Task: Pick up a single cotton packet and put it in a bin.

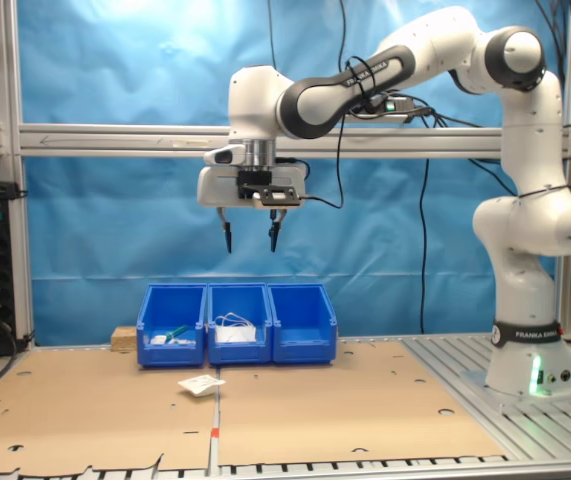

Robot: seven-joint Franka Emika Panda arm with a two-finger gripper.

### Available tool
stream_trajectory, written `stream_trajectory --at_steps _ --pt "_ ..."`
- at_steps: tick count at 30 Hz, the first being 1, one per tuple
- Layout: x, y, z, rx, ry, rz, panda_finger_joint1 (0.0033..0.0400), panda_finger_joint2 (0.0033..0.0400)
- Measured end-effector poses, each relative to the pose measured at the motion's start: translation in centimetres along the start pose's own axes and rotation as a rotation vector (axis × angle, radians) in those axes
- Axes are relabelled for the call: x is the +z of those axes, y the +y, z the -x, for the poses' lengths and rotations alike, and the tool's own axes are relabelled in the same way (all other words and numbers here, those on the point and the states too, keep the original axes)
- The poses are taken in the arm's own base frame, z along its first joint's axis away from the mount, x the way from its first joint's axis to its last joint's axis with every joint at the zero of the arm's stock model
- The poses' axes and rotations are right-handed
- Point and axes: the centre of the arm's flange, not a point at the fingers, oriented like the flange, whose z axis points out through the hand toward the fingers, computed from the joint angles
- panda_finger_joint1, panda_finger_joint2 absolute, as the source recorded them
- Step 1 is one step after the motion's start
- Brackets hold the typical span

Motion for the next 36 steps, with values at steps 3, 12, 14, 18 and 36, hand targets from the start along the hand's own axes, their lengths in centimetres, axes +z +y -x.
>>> stream_trajectory --at_steps 3,12,14,18,36 --pt "0.0 0.0 0.0 0.0 0.0 0.0 0.04 0.04" --pt "0.0 0.2 0.3 0.006 0.0 0.0 0.04 0.04" --pt "0.0 0.3 0.4 0.009 0.0 0.0 0.04 0.04" --pt "0.0 0.6 0.8 0.018 -0.001 0.0 0.04 0.04" --pt "1.7 4.8 3.4 0.099 -0.012 -0.004 0.04 0.04"
